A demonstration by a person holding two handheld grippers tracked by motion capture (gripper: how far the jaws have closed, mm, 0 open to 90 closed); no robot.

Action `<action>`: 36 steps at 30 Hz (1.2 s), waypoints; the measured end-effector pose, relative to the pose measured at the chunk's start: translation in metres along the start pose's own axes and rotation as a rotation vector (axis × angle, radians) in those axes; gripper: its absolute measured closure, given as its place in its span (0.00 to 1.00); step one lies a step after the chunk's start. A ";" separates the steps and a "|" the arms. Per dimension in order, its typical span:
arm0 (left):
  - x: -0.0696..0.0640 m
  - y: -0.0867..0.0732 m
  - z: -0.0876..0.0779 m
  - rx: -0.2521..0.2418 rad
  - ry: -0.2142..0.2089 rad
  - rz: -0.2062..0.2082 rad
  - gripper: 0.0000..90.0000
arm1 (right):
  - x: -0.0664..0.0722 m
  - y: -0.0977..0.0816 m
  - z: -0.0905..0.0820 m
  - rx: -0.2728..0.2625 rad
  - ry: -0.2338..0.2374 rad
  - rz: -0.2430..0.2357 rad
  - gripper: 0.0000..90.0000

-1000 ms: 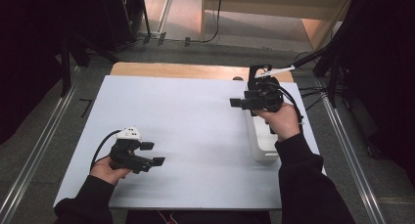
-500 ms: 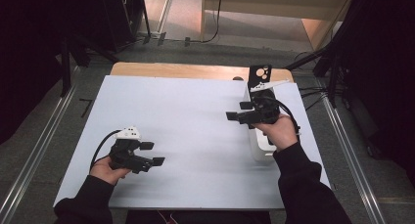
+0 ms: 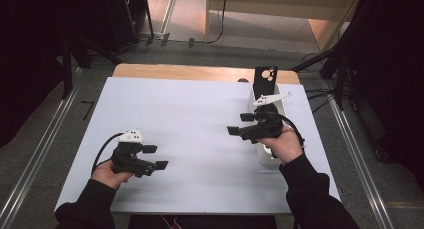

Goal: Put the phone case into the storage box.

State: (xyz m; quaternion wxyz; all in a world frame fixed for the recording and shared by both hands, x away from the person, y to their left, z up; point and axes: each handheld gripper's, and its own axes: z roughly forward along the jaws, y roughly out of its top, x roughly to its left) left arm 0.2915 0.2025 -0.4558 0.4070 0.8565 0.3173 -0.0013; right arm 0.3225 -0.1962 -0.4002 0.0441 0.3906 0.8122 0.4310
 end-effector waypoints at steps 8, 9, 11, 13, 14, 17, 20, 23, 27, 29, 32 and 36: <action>0.000 0.000 -0.001 -0.001 -0.002 0.000 0.26 | 0.008 -0.011 0.001 -0.010 0.016 -0.021 0.24; 0.000 0.000 -0.001 -0.001 -0.002 0.000 0.26 | 0.009 -0.013 0.001 -0.011 0.015 -0.018 0.24; 0.000 0.000 -0.001 -0.002 -0.003 0.002 0.26 | 0.011 -0.016 0.001 -0.011 0.023 -0.018 0.24; 0.000 0.000 -0.001 0.000 -0.002 0.000 0.26 | 0.013 -0.019 0.002 -0.017 0.028 -0.025 0.24; 0.000 0.000 -0.001 -0.001 -0.002 0.000 0.26 | 0.014 -0.021 0.002 -0.016 0.029 -0.028 0.25; 0.000 0.000 -0.001 -0.002 -0.002 -0.001 0.26 | 0.017 -0.025 0.002 -0.013 0.027 -0.039 0.25; 0.000 0.000 -0.002 -0.001 -0.002 0.000 0.26 | 0.019 -0.030 0.001 -0.006 0.025 -0.044 0.26; 0.000 0.000 -0.002 -0.001 -0.001 0.001 0.26 | 0.020 -0.036 0.002 -0.001 0.022 -0.057 0.26; 0.000 0.000 -0.002 0.000 -0.002 0.000 0.26 | 0.021 -0.044 0.001 0.002 0.027 -0.058 0.26; 0.000 0.000 -0.002 0.000 -0.002 0.000 0.26 | 0.023 -0.048 0.001 0.001 0.026 -0.067 0.26; 0.000 0.000 -0.002 -0.001 -0.002 -0.001 0.26 | 0.025 -0.052 0.000 0.003 0.034 -0.078 0.26; 0.000 0.000 -0.002 0.000 -0.002 0.000 0.26 | 0.028 -0.060 -0.001 -0.001 0.047 -0.082 0.26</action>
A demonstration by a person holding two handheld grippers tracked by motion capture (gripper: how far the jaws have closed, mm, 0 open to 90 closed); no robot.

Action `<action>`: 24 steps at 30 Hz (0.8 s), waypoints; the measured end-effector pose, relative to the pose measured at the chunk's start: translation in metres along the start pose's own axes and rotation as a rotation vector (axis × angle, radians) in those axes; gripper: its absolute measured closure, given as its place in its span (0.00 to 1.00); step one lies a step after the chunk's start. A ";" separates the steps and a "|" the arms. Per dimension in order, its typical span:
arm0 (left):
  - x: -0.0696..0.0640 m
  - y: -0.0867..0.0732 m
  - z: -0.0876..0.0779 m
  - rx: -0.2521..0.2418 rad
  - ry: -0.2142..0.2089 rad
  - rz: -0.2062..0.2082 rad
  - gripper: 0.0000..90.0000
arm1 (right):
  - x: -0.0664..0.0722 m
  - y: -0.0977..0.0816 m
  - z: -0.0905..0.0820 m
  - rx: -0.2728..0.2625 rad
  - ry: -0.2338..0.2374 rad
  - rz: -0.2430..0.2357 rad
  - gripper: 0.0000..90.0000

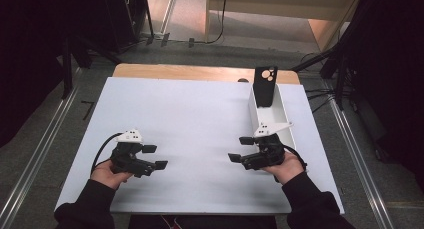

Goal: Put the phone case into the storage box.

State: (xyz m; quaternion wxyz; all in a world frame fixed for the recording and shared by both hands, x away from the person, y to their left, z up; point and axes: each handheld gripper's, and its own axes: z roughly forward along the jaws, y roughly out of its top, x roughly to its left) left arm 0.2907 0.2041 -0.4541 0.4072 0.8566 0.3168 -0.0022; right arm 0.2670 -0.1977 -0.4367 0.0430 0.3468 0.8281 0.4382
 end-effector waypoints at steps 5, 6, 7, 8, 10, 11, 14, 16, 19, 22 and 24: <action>-0.001 0.000 0.000 -0.008 -0.002 0.000 0.26 | 0.003 -0.011 -0.002 0.000 0.014 -0.002 0.27; -0.001 0.000 0.000 -0.006 -0.002 0.001 0.26 | 0.004 -0.014 -0.002 0.000 0.016 0.000 0.27; -0.001 0.000 0.000 -0.008 -0.001 0.001 0.26 | 0.004 -0.016 -0.003 -0.001 0.012 0.001 0.27; -0.001 0.000 0.000 -0.007 -0.001 0.001 0.26 | 0.005 -0.018 -0.003 0.000 0.017 0.001 0.27; -0.001 0.000 0.000 -0.007 -0.002 0.003 0.26 | 0.006 -0.022 -0.005 -0.003 0.014 -0.002 0.27; -0.001 0.000 0.000 -0.008 -0.002 0.003 0.26 | 0.006 -0.024 -0.006 0.002 0.015 0.002 0.27; -0.001 0.000 0.000 -0.009 -0.002 0.002 0.26 | 0.006 -0.029 -0.008 0.004 0.014 0.006 0.27; -0.001 0.000 -0.001 -0.010 -0.003 0.003 0.26 | 0.007 -0.033 -0.010 0.006 0.013 0.008 0.27; -0.001 -0.001 -0.002 -0.010 -0.003 0.006 0.26 | 0.007 -0.040 -0.010 0.016 0.026 0.010 0.27; -0.002 -0.001 -0.002 -0.012 -0.004 -0.001 0.26 | 0.008 -0.045 -0.012 0.006 0.008 -0.017 0.27; -0.003 -0.001 -0.002 -0.009 -0.005 0.002 0.26 | 0.007 -0.049 -0.013 0.009 0.006 -0.005 0.27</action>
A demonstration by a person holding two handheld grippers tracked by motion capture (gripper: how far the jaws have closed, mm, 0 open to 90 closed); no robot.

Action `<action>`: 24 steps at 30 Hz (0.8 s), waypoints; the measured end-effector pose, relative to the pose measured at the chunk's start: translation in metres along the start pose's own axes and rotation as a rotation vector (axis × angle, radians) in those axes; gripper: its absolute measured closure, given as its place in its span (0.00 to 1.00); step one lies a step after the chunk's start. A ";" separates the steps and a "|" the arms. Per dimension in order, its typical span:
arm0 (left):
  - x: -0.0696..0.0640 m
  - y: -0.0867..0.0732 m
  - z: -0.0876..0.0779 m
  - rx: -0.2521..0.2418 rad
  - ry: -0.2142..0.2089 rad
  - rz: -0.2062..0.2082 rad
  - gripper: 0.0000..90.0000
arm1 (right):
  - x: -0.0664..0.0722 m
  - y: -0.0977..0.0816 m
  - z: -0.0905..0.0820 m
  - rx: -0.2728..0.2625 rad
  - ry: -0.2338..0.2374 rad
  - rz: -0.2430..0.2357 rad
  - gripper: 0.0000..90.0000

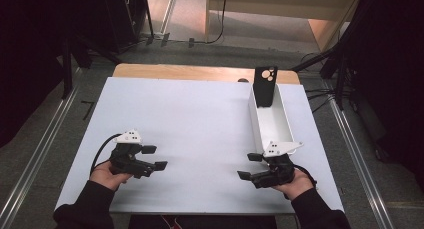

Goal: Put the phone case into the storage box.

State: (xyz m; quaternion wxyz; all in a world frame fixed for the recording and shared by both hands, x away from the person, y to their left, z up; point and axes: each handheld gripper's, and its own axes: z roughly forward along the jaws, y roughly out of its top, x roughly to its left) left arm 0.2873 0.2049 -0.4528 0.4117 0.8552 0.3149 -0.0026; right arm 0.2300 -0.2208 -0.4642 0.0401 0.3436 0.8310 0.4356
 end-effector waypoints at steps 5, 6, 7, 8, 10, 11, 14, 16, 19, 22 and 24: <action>-0.001 -0.001 0.001 -0.002 -0.003 0.003 0.26 | -0.002 -0.010 -0.003 0.021 -0.011 0.018 0.27; -0.001 -0.001 0.001 -0.004 -0.003 0.004 0.26 | -0.003 -0.012 -0.003 0.020 -0.011 0.015 0.27; -0.001 -0.001 0.001 -0.001 -0.006 0.002 0.26 | -0.003 -0.013 -0.004 0.021 -0.015 0.022 0.27; -0.002 -0.001 0.001 0.000 -0.005 0.002 0.26 | -0.004 -0.015 -0.005 0.022 -0.012 0.021 0.27; -0.002 -0.001 0.000 0.005 -0.008 0.006 0.26 | -0.005 -0.018 -0.006 0.022 -0.018 0.022 0.27; -0.003 -0.002 0.000 0.004 -0.011 0.007 0.26 | -0.005 -0.019 -0.006 0.024 -0.014 0.021 0.27; -0.004 -0.002 0.000 0.001 -0.010 0.001 0.26 | -0.007 -0.023 -0.008 0.026 -0.022 0.025 0.27; -0.004 -0.002 0.000 0.003 -0.010 0.003 0.26 | -0.008 -0.024 -0.009 0.018 -0.028 0.023 0.27; -0.004 -0.003 0.000 0.004 -0.015 0.003 0.26 | -0.010 -0.026 -0.010 0.017 -0.035 0.018 0.27; -0.005 -0.003 0.001 0.006 -0.015 0.002 0.26 | -0.010 -0.027 -0.010 0.020 -0.043 0.015 0.27; -0.004 -0.003 0.001 0.008 -0.015 0.003 0.26 | -0.011 -0.027 -0.010 0.018 -0.042 0.013 0.27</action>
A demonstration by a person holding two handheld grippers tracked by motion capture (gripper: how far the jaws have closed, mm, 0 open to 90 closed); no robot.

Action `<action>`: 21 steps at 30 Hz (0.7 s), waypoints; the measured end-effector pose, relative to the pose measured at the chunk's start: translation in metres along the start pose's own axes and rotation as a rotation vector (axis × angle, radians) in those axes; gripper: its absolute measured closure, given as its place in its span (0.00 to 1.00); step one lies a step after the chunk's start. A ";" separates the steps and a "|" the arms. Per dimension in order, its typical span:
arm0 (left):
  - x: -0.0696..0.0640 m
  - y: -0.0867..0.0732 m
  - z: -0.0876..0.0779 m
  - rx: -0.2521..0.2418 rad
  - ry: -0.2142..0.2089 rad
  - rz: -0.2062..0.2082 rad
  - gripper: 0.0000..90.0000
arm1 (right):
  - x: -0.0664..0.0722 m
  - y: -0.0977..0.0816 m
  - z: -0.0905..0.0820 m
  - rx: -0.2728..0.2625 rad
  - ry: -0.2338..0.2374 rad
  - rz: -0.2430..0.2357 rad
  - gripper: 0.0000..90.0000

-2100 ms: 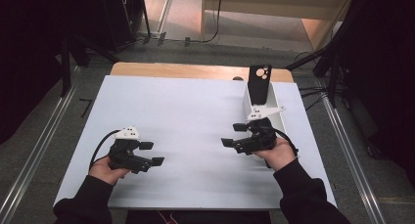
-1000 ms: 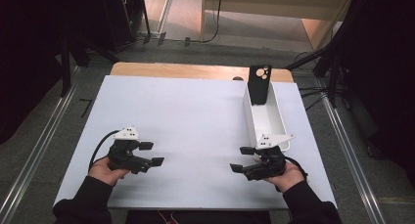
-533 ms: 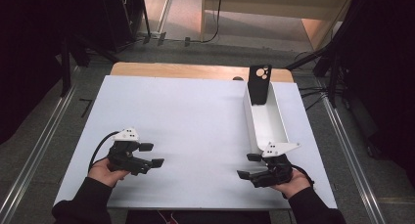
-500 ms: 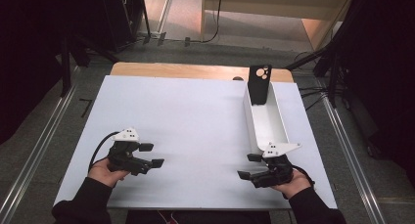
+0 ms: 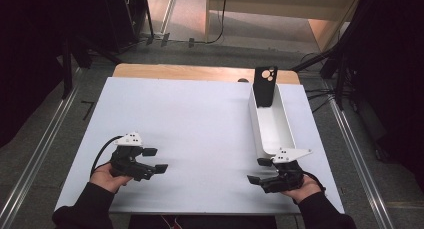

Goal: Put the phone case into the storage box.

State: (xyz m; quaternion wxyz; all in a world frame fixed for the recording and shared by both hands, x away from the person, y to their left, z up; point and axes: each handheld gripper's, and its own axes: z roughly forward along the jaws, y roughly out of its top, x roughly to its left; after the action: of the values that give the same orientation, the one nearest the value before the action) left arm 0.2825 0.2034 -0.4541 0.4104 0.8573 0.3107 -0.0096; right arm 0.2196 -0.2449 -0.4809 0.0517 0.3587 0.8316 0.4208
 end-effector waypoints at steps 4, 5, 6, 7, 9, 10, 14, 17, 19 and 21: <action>0.000 0.000 0.000 -0.002 0.000 0.000 0.26 | -0.001 0.000 0.000 -0.003 -0.001 -0.002 0.27; 0.000 0.000 0.000 -0.001 0.000 0.002 0.26 | -0.001 0.000 0.000 -0.002 -0.001 0.000 0.27; 0.000 0.000 0.000 0.000 -0.002 0.003 0.26 | -0.001 0.000 0.000 -0.002 -0.001 -0.001 0.27; 0.000 0.000 0.000 0.000 -0.002 0.002 0.26 | -0.001 0.000 0.000 -0.002 -0.001 -0.002 0.27; 0.000 0.000 0.000 0.000 -0.003 0.004 0.26 | -0.001 0.000 0.000 0.000 -0.003 -0.004 0.27; 0.000 0.000 0.000 0.000 -0.003 0.004 0.26 | -0.001 0.000 0.000 0.000 -0.004 -0.003 0.27; 0.000 0.000 0.000 0.000 -0.001 0.003 0.26 | -0.001 -0.001 0.000 0.001 -0.004 -0.001 0.27; 0.001 0.000 0.000 0.000 -0.003 0.005 0.26 | -0.002 -0.001 0.000 0.002 -0.008 -0.001 0.27; 0.000 0.000 0.000 0.001 -0.004 0.004 0.26 | -0.002 -0.001 0.000 0.004 -0.010 0.000 0.27; 0.001 0.000 0.000 0.002 -0.003 0.006 0.26 | -0.002 -0.001 0.000 0.006 -0.015 0.000 0.27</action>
State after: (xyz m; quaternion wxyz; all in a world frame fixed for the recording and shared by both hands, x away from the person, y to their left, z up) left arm 0.2833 0.2035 -0.4543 0.4100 0.8585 0.3077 -0.0099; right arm 0.2207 -0.2469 -0.4818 0.0568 0.3620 0.8324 0.4158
